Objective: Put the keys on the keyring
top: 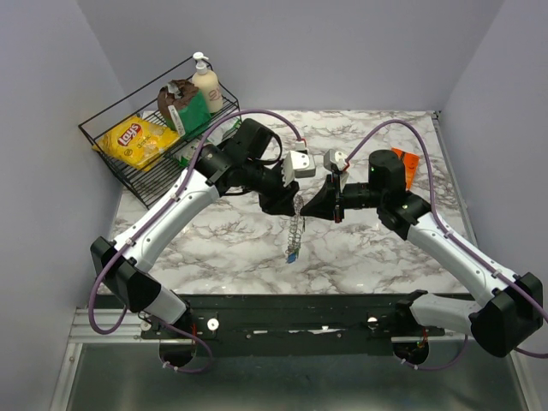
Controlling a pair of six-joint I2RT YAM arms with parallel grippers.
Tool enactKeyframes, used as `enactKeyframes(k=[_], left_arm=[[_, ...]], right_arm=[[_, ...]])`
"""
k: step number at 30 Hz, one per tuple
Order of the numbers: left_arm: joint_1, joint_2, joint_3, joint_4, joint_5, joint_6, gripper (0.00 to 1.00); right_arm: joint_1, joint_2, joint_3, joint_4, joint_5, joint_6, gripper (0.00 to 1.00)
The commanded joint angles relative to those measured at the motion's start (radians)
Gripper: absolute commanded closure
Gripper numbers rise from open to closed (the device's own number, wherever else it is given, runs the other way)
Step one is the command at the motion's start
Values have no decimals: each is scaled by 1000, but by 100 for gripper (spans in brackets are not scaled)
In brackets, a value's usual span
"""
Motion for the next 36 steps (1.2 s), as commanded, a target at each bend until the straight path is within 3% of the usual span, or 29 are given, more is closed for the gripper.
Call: enactKeyframes(k=[1,11,17,20,25,31,34,36], left_arm=[[-11,-1,21,-6,28,15,57],[-25,34,38,-23,25,27,57],[-26,46,38,-24,24,28,64],[-28,48,40,-17,31,28,74],[-26,52,48,-15,34,32,100],[-28,39,25,34,35,19,100],[-26,0,-43,136,16,-28,100],[-26,-38,-112,204,-8,-86,100]], right_arm=[[9,5,-8,1,11,-18,100],[9,8,-7,0,14,-18,100],[8,8,-5,0,17,-21,100],[8,8,-8,0,17,-23,100],[8,10,-10,0,18,-23,100],[8,5,-14,1,31,-26,99],[8,1,-22,26,60,-2,93],[8,2,-27,41,64,18,80]])
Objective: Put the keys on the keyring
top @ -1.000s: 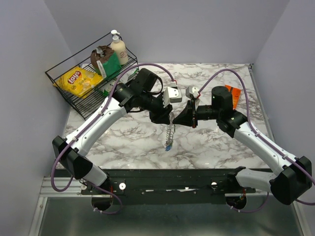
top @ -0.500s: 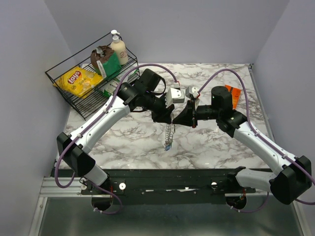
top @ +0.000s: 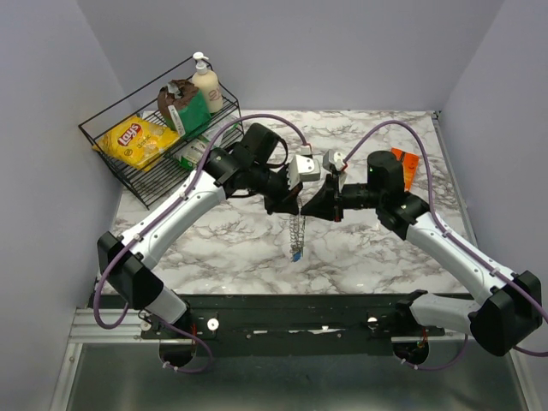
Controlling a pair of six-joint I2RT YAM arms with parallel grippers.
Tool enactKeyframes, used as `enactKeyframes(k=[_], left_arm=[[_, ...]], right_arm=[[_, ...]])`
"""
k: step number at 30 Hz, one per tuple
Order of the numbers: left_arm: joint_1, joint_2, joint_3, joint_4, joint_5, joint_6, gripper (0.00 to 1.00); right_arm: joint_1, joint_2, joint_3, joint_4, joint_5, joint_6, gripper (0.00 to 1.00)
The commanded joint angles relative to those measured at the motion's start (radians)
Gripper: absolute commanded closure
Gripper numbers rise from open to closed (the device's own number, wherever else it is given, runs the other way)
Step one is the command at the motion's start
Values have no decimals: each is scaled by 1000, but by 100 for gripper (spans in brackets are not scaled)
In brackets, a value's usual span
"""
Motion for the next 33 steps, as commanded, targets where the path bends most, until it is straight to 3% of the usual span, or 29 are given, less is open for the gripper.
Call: enactKeyframes(k=[1,2,8,10,23,29,33], left_arm=[[-5,-85,-114,235,-27,-107,100],[-5,-99,-164,271,-34,-129,100],[-3,-209,-367,572,-57,-256,100],[-5,-248,-409,656,-74,-267,100],[-3,-430,-700,1038,-87,-296,100],[-3,-487,-800,1205,-82,-317,100],[-2,-524,-844,1284,-70,-319,100]], right_arm=[[8,-11,-21,60,39,39,75],[6,-17,-24,68,45,51,65],[6,-84,-69,166,121,131,39],[6,-94,-76,178,131,137,36],[-20,-137,-95,178,144,146,35],[-38,-153,-84,195,98,168,43],[-54,-154,-88,210,79,181,43]])
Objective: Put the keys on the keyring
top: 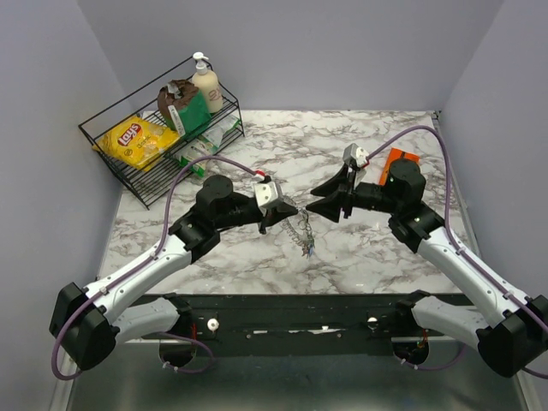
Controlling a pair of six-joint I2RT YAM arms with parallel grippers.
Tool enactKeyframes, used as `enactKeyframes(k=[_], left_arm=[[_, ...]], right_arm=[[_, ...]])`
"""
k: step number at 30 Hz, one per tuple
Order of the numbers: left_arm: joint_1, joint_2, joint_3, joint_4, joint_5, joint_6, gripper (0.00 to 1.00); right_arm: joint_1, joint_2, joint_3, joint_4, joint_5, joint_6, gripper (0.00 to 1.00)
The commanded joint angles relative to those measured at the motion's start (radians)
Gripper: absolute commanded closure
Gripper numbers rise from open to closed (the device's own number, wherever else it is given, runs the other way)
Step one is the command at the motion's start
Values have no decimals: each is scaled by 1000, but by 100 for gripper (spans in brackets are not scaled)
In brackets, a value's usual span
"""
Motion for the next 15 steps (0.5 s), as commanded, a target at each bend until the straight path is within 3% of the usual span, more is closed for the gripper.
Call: enactKeyframes(k=[1,15], left_arm=[[-1,-56,-36,213,11,-14,100],[1,-73,-98,383,99,-53,100]], right_arm=[[-16,-13,-4,45,-46,27,44],[-21,28,-1,75,-126,48,58]])
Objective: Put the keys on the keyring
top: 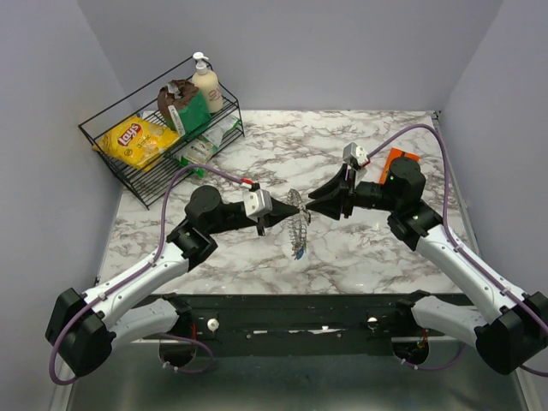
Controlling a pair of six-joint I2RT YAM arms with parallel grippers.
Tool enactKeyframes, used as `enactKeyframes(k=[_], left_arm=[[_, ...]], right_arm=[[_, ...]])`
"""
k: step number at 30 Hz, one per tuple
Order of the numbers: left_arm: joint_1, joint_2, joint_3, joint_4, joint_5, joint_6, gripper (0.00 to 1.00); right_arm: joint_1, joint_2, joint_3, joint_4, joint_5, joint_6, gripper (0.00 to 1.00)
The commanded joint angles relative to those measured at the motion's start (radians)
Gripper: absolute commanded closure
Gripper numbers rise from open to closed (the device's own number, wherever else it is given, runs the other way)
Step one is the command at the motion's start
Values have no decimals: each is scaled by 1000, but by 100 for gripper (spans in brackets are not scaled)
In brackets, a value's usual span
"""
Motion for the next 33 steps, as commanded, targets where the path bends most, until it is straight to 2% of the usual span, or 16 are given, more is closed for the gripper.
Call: enactKeyframes(k=[1,2,5,10,17,26,31,33], left_arm=[[-1,-15,13,114,58,-17,100],[1,-15,15,114,57,-20,100],[-1,-15,12,130,60,-25,100],[1,-15,11,146,65,-32,100],[1,-12,15,157,62,-34,100],[1,-4,11,176,46,-37,100],[-1,-6,11,167,43,-28,100],[-1,-10,11,152,40,-14,100]], right_arm=[[-4,11,-3,30,-48,10,61],[-4,11,-6,32,-48,9,69],[-4,12,-7,33,-48,9,82],[-4,17,-15,30,-44,6,84],[-4,25,-15,30,-64,3,99],[-4,29,-19,30,-97,-11,100],[-3,-1,-29,21,-67,-25,99],[-4,-24,-32,12,-16,-39,88]])
